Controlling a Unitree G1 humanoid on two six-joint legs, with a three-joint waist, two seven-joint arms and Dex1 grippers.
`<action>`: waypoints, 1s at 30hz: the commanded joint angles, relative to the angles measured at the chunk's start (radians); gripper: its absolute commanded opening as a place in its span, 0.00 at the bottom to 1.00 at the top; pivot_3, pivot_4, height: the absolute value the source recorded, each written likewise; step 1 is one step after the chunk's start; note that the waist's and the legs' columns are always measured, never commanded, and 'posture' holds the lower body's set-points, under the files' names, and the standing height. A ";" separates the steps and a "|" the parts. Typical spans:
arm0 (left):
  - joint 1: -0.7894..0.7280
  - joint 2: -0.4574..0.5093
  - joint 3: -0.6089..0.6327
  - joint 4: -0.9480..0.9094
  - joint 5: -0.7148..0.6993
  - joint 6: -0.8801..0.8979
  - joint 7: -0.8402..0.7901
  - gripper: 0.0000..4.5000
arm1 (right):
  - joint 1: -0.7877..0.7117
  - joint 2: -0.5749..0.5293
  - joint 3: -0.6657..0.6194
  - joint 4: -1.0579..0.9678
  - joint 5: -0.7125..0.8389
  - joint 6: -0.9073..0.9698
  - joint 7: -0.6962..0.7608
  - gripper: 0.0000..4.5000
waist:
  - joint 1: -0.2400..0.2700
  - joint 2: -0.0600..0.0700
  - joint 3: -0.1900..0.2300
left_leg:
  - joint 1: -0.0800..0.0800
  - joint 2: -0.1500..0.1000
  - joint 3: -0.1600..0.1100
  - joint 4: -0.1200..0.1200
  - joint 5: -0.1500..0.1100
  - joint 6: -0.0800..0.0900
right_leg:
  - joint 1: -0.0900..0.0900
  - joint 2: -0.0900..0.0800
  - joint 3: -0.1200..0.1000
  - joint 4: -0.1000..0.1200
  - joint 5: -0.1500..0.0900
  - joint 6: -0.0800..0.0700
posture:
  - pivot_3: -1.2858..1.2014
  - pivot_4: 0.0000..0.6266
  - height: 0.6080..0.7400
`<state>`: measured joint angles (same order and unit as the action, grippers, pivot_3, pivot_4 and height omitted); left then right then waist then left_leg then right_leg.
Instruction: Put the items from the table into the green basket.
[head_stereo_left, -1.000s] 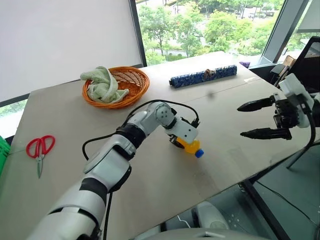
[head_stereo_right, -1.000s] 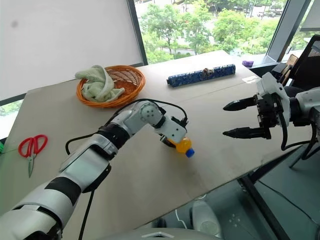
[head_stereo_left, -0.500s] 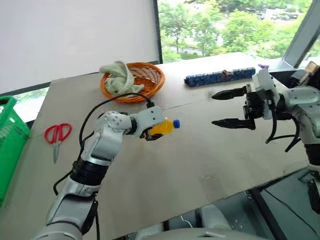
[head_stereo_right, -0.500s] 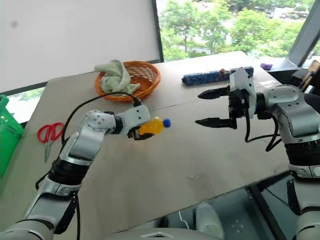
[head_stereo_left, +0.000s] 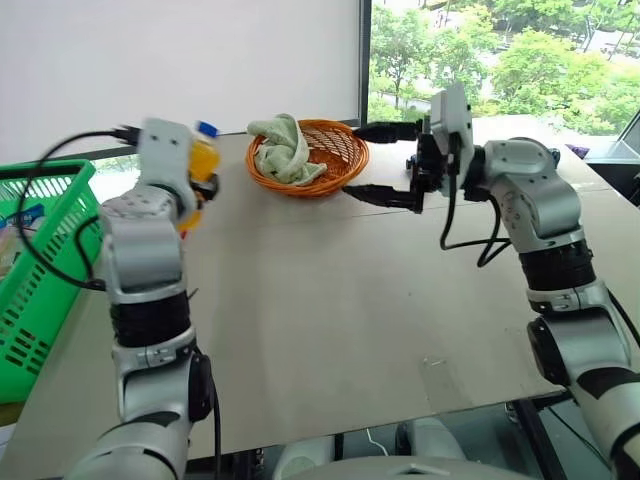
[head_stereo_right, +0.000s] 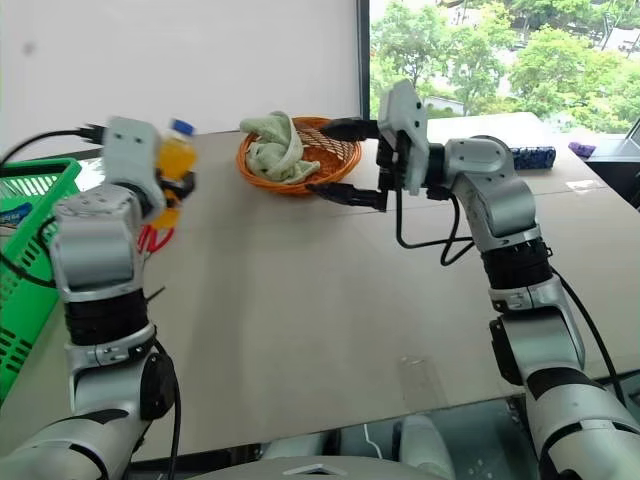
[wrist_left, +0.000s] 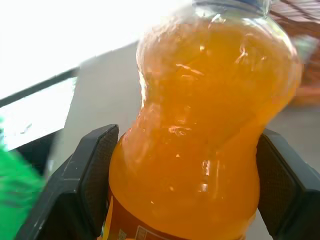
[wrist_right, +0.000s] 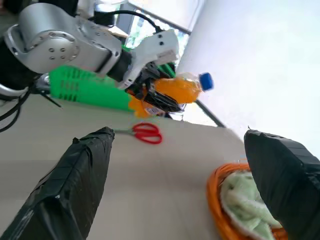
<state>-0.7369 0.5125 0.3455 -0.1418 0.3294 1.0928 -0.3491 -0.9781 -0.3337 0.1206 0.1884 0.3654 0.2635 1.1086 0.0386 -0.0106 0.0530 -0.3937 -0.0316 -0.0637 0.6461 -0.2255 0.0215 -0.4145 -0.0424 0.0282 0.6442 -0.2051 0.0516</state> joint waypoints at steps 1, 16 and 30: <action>-0.113 0.137 0.114 0.075 -0.040 -0.221 0.102 0.71 | -0.063 0.026 -0.016 -0.057 0.063 0.045 0.013 1.00 | 0.002 -0.001 0.000 | -0.001 0.000 -0.001 -0.001 0.000 -0.001 | -0.001 0.000 -0.001 0.000 0.000 0.000 | 0.56 0.00 1.00; -0.146 0.517 0.320 0.776 -0.262 -0.471 0.216 0.71 | -0.079 0.067 -0.008 -0.168 0.107 0.125 -0.021 1.00 | 0.001 -0.017 -0.006 | -0.002 0.000 -0.002 -0.007 0.004 -0.010 | -0.004 0.005 -0.006 0.001 0.003 -0.005 | 0.56 0.00 1.00; 0.034 0.525 0.417 0.698 -0.397 -0.553 0.324 0.99 | -0.076 0.059 0.006 -0.177 0.103 0.117 -0.016 1.00 | 0.000 -0.024 -0.011 | -0.001 0.002 -0.005 -0.010 0.003 -0.013 | -0.006 0.005 -0.005 0.000 0.004 -0.007 | 0.57 0.00 1.00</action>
<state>-0.6935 1.0161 0.7476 0.6396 -0.0595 0.5819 -0.0608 -1.0256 -0.2702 0.1421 0.0377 0.4568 0.3902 1.0912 0.0391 -0.0348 0.0424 -0.3951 -0.0292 -0.0690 0.6364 -0.2228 0.0073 -0.4206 -0.0376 0.0233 0.6447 -0.2014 0.0445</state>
